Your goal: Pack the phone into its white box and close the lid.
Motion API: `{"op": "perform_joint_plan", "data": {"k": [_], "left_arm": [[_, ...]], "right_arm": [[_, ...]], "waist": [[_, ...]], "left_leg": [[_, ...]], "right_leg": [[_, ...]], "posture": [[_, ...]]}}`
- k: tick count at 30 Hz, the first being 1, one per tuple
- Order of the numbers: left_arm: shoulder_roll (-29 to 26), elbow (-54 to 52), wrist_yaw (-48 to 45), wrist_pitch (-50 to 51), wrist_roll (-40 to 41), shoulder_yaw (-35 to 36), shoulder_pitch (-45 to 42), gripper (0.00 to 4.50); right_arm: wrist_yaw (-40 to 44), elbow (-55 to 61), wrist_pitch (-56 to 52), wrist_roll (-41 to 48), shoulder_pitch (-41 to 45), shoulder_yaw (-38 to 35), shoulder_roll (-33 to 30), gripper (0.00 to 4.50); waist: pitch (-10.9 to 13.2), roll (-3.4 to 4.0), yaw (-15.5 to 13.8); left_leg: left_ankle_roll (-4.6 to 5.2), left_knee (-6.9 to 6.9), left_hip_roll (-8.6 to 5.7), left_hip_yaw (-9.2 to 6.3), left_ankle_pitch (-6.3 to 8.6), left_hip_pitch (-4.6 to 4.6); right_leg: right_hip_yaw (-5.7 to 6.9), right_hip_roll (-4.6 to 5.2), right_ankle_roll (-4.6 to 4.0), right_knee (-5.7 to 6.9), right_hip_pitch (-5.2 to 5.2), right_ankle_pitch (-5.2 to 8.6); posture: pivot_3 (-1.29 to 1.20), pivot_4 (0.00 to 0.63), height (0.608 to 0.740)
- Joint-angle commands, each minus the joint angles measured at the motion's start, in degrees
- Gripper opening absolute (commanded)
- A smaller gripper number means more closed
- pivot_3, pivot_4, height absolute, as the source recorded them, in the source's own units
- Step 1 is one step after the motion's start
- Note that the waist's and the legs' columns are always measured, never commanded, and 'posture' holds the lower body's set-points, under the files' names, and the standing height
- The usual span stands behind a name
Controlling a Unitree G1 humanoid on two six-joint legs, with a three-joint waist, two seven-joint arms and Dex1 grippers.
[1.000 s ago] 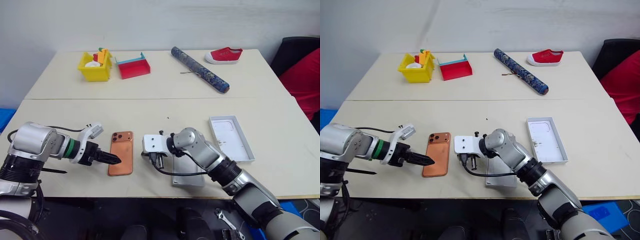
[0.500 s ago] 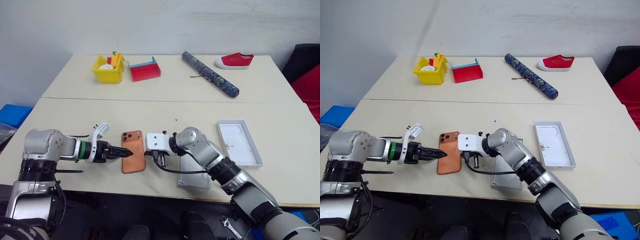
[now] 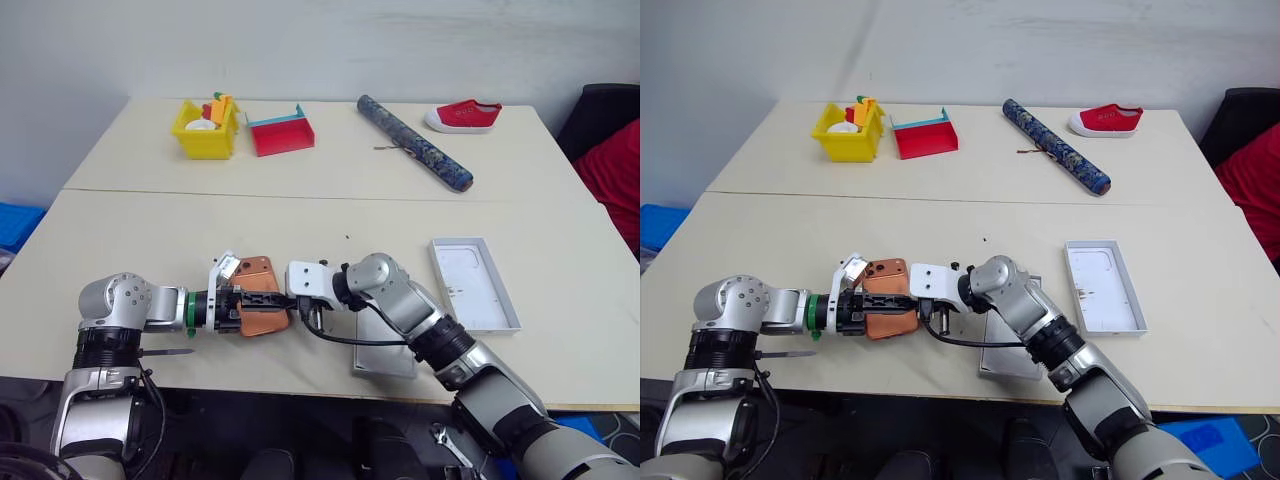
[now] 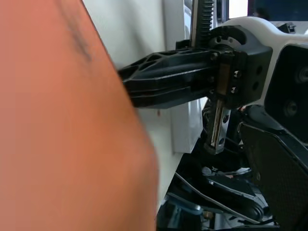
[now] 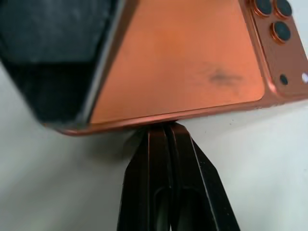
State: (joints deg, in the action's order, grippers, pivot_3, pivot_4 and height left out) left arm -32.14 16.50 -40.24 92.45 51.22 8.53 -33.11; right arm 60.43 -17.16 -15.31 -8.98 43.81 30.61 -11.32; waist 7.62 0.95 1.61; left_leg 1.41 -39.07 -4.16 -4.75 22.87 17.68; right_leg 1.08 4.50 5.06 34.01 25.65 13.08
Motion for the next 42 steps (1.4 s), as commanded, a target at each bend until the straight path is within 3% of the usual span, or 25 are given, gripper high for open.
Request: {"op": "perform_joint_plan", "data": {"k": [1,6,20,25,28,31,37,42], "left_arm": [[-0.76,-0.48,1.51,0.05,2.01,0.13,0.6,4.47],[-2.39,1.19,2.47,0.05,1.38,1.68,0.44,4.47],[-6.84,-1.18,0.03,-0.81,0.86,4.81,2.68,0.2],[-9.46,-6.65,-4.04,-3.99,1.42,2.9,4.65,0.11],[-10.31,-11.96,-6.38,-4.37,2.73,1.23,5.96,0.11],[-8.93,-17.54,-6.75,-3.73,4.04,0.1,6.15,0.11],[-0.39,-22.33,-2.37,0.01,8.53,-0.46,3.65,0.11],[8.14,-19.46,6.53,0.05,11.22,-3.19,0.88,0.11]], "right_arm": [[0.19,0.79,0.44,0.02,-0.08,0.34,-0.14,0.0],[0.2,0.66,0.98,-0.03,-0.28,0.3,-0.51,0.0],[1.09,6.23,3.91,2.39,-2.89,-1.36,-2.54,0.0],[2.01,16.3,1.58,7.83,-5.03,-5.91,-5.04,0.0],[2.79,26.06,-5.11,13.25,-6.48,-11.12,-8.58,0.0],[3.64,37.75,-16.27,21.62,-9.26,-18.39,-14.22,0.54],[4.63,56.09,-29.82,36.0,-22.15,-37.01,-29.32,2.52],[3.31,64.27,-34.43,41.64,-36.5,-51.97,-36.07,4.2]], "waist": [[0.01,0.0,0.04],[0.03,0.0,0.06],[0.38,-0.13,0.05],[0.62,-0.32,0.11],[0.81,-0.41,0.01],[0.9,-0.45,-0.52],[1.0,-0.61,-2.67],[1.12,-0.83,-3.28]], "left_leg": [[-0.01,0.0,-0.02,-0.11,0.01,0.0],[-0.08,0.0,-0.02,-0.21,0.0,0.01],[-0.16,0.03,0.0,-0.25,0.0,0.15],[-0.17,-0.08,-0.03,-0.26,-0.02,0.76],[-0.18,-0.09,-0.02,-0.26,-0.03,0.85],[-0.17,-0.11,-0.02,-0.37,-0.04,1.01],[-0.08,-0.16,-0.05,-0.59,-0.06,1.37],[-0.05,-0.2,-0.06,-0.58,-0.08,1.44]], "right_leg": [[0.01,-0.02,0.0,-0.02,0.0,0.0],[0.01,-0.07,0.0,-0.1,0.0,0.0],[0.02,-0.12,0.0,-0.12,0.16,0.0],[0.04,-0.07,0.0,-0.01,0.78,0.0],[0.11,-0.07,0.0,-0.06,0.84,0.0],[0.14,-0.03,0.0,-0.16,0.86,0.0],[0.16,0.0,0.0,-0.48,0.88,0.0],[0.13,0.01,0.09,-0.6,0.85,-0.05]], "posture": [[0.0,0.15,0.74],[0.0,0.15,0.74],[0.0,0.15,0.74],[0.0,0.15,0.74],[0.0,0.15,0.74],[0.0,0.15,0.74],[0.0,0.15,0.74],[0.0,0.15,0.74]]}}
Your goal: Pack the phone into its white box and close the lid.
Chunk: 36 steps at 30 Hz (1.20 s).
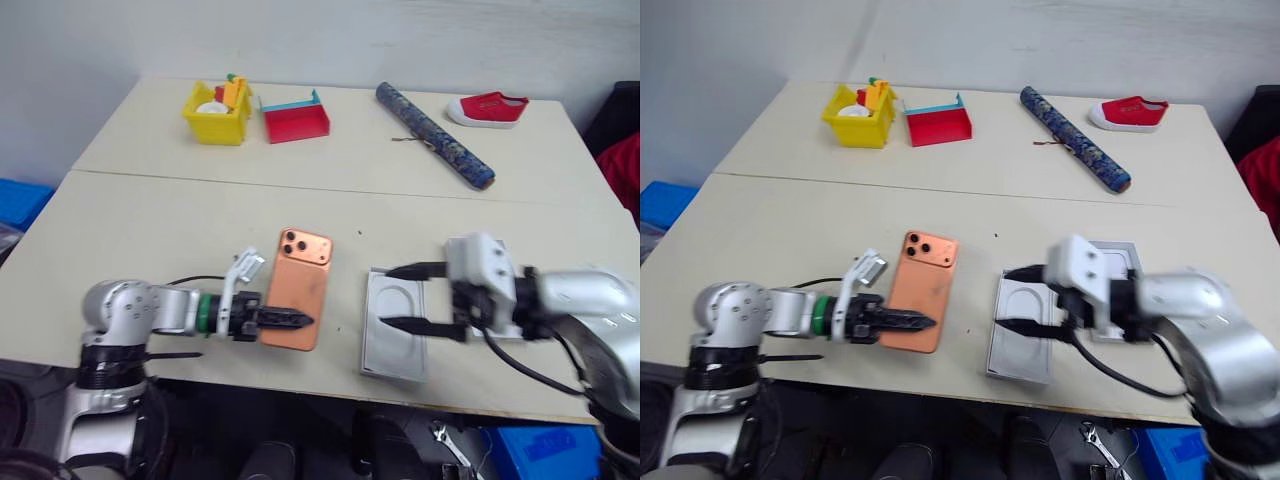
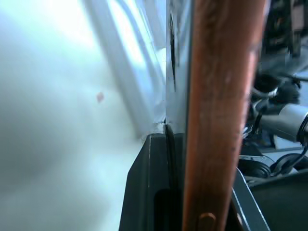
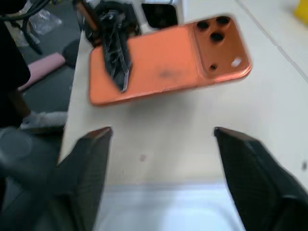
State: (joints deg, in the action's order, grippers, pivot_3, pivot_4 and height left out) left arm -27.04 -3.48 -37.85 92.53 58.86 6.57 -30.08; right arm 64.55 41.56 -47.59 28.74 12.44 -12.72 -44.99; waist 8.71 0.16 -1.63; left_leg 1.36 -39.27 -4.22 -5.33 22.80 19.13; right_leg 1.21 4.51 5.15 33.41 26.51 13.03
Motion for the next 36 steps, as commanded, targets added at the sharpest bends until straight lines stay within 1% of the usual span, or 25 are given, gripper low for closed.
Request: {"op": "perform_joint_plan", "data": {"k": [1,3,6,10,12,14,17,21,26,28,29,31,34,35,36], "left_arm": [[3.64,0.84,5.19,-0.03,4.4,-1.43,-2.45,0.11],[7.13,3.31,8.76,-0.03,6.65,-2.36,-4.25,0.11],[11.92,7.32,14.62,-0.03,9.61,-3.67,-5.83,0.11],[17.88,11.48,23.33,-0.03,12.1,-5.77,-6.45,0.11],[19.78,13.77,27.08,-0.03,13.4,-5.8,-6.75,0.11],[23.11,17.69,31.89,-0.03,13.65,-4.24,-7.17,0.11],[27.61,20.51,37.42,-0.03,14.22,-2.26,-6.75,0.11],[29.64,22.91,42.08,-0.03,17.1,-1.09,-6.81,0.11],[32.08,25.72,46.33,-0.03,13.95,1.64,-9.27,0.11],[31.86,25.82,46.28,-0.03,15.29,0.52,-9.45,0.11],[31.69,25.79,46.25,-0.03,16.29,-0.29,-9.34,0.67],[31.02,25.73,45.64,-0.03,18.03,-2.48,-9.28,1.1],[29.97,25.88,44.65,-0.03,19.17,-4.32,-9.93,2.02],[29.42,25.74,44.2,-0.03,19.07,-4.95,-10.39,2.23],[28.92,25.64,43.76,-0.03,19.18,-5.34,-11.01,2.65]], "right_arm": [[-1.32,6.1,-2.41,4.93,-6.44,-9.99,-2.92,4.48],[-2.02,8.05,-2.81,6.0,-11.75,-14.42,-3.66,4.5],[-4.67,10.21,-3.11,7.07,-16.65,-18.05,-3.46,4.5],[-8.67,11.88,-2.94,8.55,-19.86,-20.11,-2.74,4.5],[-10.03,12.39,-2.59,9.01,-20.99,-20.3,-2.87,4.5],[-11.22,13.01,-2.32,9.65,-22.19,-20.5,-2.88,4.5],[-12.57,13.55,-2.06,10.64,-23.54,-20.87,-3.06,4.5],[-13.83,13.61,-1.08,10.97,-24.76,-20.73,-3.81,4.5],[-15.25,13.12,-0.36,11.67,-24.89,-20.6,-4.3,4.5],[-15.79,12.88,0.12,11.7,-24.9,-20.44,-4.56,4.5],[-16.02,12.81,0.31,11.69,-24.93,-20.27,-4.65,4.5],[-16.29,12.73,0.66,11.62,-24.99,-20.03,-4.74,4.5],[-16.78,12.63,1.06,11.79,-25.04,-19.84,-4.72,4.5],[-16.95,12.56,1.24,11.78,-25.06,-19.64,-4.71,4.5],[-17.1,12.49,1.42,11.78,-25.09,-19.47,-4.68,4.5]], "waist": [[0.04,-0.06,-0.12],[0.08,-0.13,0.1],[0.09,-0.16,0.08],[0.1,-0.18,0.0],[0.13,-0.24,-0.05],[0.14,-0.24,-0.12],[0.14,-0.26,-0.36],[0.15,-0.27,-1.14],[0.15,-0.27,-1.59],[0.15,-0.27,-1.62],[0.15,-0.27,-1.62],[0.15,-0.27,-1.6],[0.15,-0.27,-1.6],[0.15,-0.27,-1.6],[0.15,-0.27,-1.59]], "left_leg": [[0.0,-0.01,0.0,0.0,-0.01,0.01],[-0.01,-0.03,0.0,0.03,-0.02,0.0],[-0.05,-0.06,0.0,0.05,-0.08,-0.04],[-0.08,-0.15,0.0,0.11,-0.11,-0.08],[-0.08,-0.21,-0.01,0.11,-0.11,-0.07],[-0.09,-0.25,-0.02,0.11,-0.11,-0.06],[-0.09,-0.28,-0.04,0.11,-0.11,-0.07],[-0.1,-0.37,-0.05,0.13,-0.11,-0.07],[-0.1,-0.46,-0.08,0.14,-0.1,-0.06],[-0.1,-0.46,-0.08,0.15,-0.1,-0.06],[-0.1,-0.46,-0.08,0.15,-0.1,-0.06],[-0.1,-0.47,-0.08,0.15,-0.1,-0.06],[-0.1,-0.48,-0.09,0.15,-0.1,-0.06],[-0.1,-0.48,-0.08,0.15,-0.1,-0.06],[-0.11,-0.49,-0.08,0.15,-0.1,-0.06]], "right_leg": [[-0.01,0.0,0.02,0.01,0.0,-0.01],[-0.02,0.0,0.06,0.01,0.0,-0.03],[-0.04,-0.01,0.11,0.08,-0.01,-0.06],[-0.13,-0.01,0.18,0.15,-0.04,-0.1],[-0.13,-0.01,0.18,0.15,-0.04,-0.1],[-0.13,-0.01,0.18,0.21,-0.04,-0.11],[-0.13,-0.01,0.18,0.19,-0.04,-0.11],[-0.15,0.0,0.19,0.14,-0.06,-0.11],[-0.16,0.0,0.2,0.13,-0.06,-0.11],[-0.16,0.0,0.2,0.13,-0.06,-0.11],[-0.16,0.0,0.2,0.14,-0.06,-0.11],[-0.16,0.0,0.2,0.15,-0.06,-0.11],[-0.16,0.0,0.2,0.18,-0.06,-0.11],[-0.16,0.0,0.2,0.18,-0.06,-0.11],[-0.16,0.0,0.2,0.18,-0.06,-0.11]], "posture": [[0.0,0.15,0.74],[0.0,0.15,0.74],[0.0,0.15,0.74],[0.0,0.15,0.74],[0.0,0.15,0.74],[0.0,0.15,0.74],[0.0,0.15,0.74],[0.0,0.15,0.74],[0.0,0.15,0.74],[0.0,0.15,0.74],[0.0,0.15,0.74],[0.0,0.15,0.74],[0.0,0.15,0.74],[0.0,0.15,0.74],[0.0,0.15,0.74]]}}
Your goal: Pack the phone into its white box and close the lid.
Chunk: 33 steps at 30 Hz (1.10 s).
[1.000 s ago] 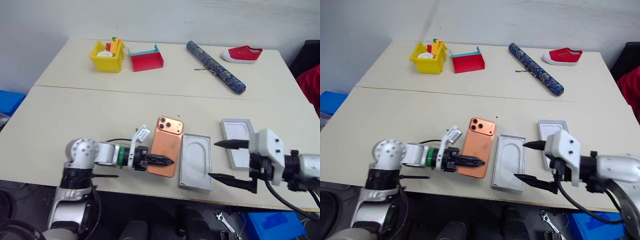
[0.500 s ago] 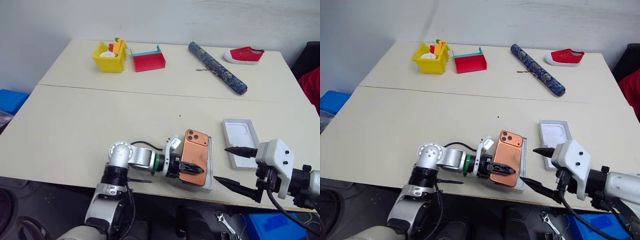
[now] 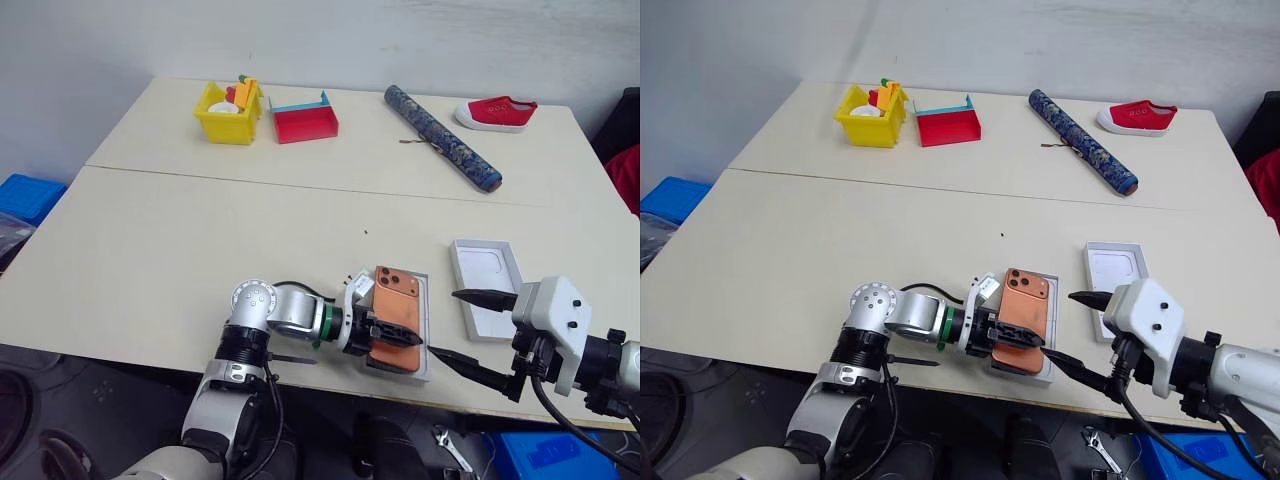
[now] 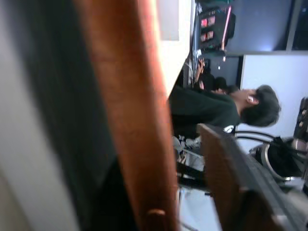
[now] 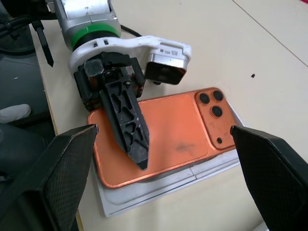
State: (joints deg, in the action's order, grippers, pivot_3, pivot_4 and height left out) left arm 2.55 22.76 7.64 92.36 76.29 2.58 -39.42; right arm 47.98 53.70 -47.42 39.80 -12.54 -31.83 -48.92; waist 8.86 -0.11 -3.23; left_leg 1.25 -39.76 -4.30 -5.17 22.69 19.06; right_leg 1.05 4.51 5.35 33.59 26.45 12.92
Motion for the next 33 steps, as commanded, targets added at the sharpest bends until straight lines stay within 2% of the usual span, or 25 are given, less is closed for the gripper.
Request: {"op": "perform_joint_plan", "data": {"k": [1,6,18,21,33], "left_arm": [[-1.09,-0.04,-1.97,0.14,2.39,-1.54,-2.42,2.85],[-2.99,0.36,-2.14,0.14,5.33,-4.2,-5.3,4.38],[-8.5,0.29,-2.73,0.14,8.85,-10.0,-10.84,4.38],[-9.91,1.87,-1.94,0.14,12.44,-11.86,-13.51,4.38],[-10.42,3.32,2.89,0.14,15.75,-15.8,-15.48,4.38]], "right_arm": [[-0.59,0.28,1.48,0.62,-0.21,-0.15,-0.72,4.5],[-1.16,-0.11,2.69,0.0,-0.41,1.13,-0.49,4.5],[-2.52,-1.92,6.2,-1.7,0.14,4.85,-0.43,4.5],[-2.58,-2.23,7.01,-2.14,-0.02,5.31,-0.35,4.5],[-2.54,-2.4,9.12,-3.57,-1.2,6.95,-0.5,4.5]], "waist": [[0.0,0.0,0.02],[0.0,0.0,0.26],[0.0,0.0,0.26],[0.0,0.0,0.22],[0.0,0.0,0.27]], "left_leg": [[0.0,-0.01,0.0,0.0,0.0,0.0],[-0.02,-0.06,0.01,0.02,0.01,-0.02],[-0.05,-0.14,0.01,0.03,0.01,-0.01],[-0.04,-0.16,0.0,0.02,0.01,0.0],[-0.05,-0.17,0.0,0.02,0.01,0.0]], "right_leg": [[0.0,0.0,0.0,0.0,0.0,0.0],[-0.03,-0.02,0.0,0.06,0.01,0.0],[-0.04,-0.03,0.0,0.15,0.02,0.0],[-0.03,-0.02,0.0,0.18,0.02,0.0],[-0.04,-0.04,0.0,0.2,0.03,0.0]], "posture": [[0.0,0.15,0.74],[0.0,0.15,0.74],[0.0,0.15,0.74],[0.0,0.15,0.74],[0.0,0.15,0.74]]}}
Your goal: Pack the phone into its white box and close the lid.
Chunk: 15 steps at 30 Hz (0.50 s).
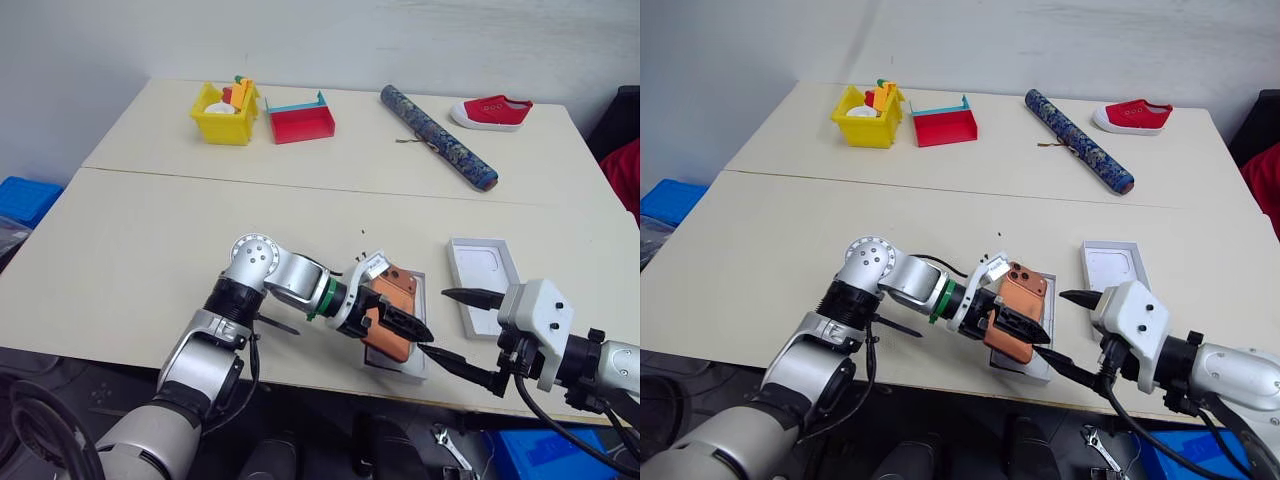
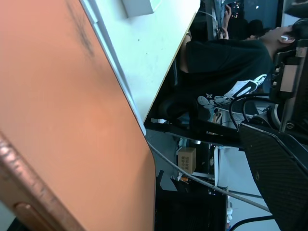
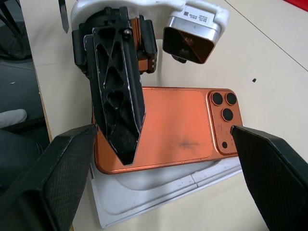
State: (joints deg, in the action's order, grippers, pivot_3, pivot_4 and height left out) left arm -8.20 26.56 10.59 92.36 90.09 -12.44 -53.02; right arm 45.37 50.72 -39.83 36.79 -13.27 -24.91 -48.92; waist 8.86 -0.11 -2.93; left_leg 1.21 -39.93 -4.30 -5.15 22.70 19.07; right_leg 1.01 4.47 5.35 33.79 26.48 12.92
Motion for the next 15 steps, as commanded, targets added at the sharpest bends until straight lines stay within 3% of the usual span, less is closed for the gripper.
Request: {"op": "perform_joint_plan", "data": {"k": [1,15], "left_arm": [[0.31,-0.27,-0.02,0.14,2.16,-1.21,-2.13,4.38],[-0.28,3.43,3.45,0.14,6.15,-4.7,-7.42,4.38]], "right_arm": [[0.6,0.65,1.76,-0.83,-1.1,0.07,-0.72,4.5],[3.03,1.18,2.91,-0.97,-4.98,-1.04,-0.94,4.5]], "waist": [[0.0,0.0,-0.06],[0.0,0.0,0.05]], "left_leg": [[0.0,0.0,0.0,0.0,0.0,0.0],[0.0,-0.02,-0.01,0.0,0.0,-0.01]], "right_leg": [[0.01,0.0,0.0,0.0,0.0,0.0],[-0.02,-0.01,0.0,0.01,0.0,0.0]], "posture": [[0.0,0.15,0.74],[0.0,0.15,0.74]]}}
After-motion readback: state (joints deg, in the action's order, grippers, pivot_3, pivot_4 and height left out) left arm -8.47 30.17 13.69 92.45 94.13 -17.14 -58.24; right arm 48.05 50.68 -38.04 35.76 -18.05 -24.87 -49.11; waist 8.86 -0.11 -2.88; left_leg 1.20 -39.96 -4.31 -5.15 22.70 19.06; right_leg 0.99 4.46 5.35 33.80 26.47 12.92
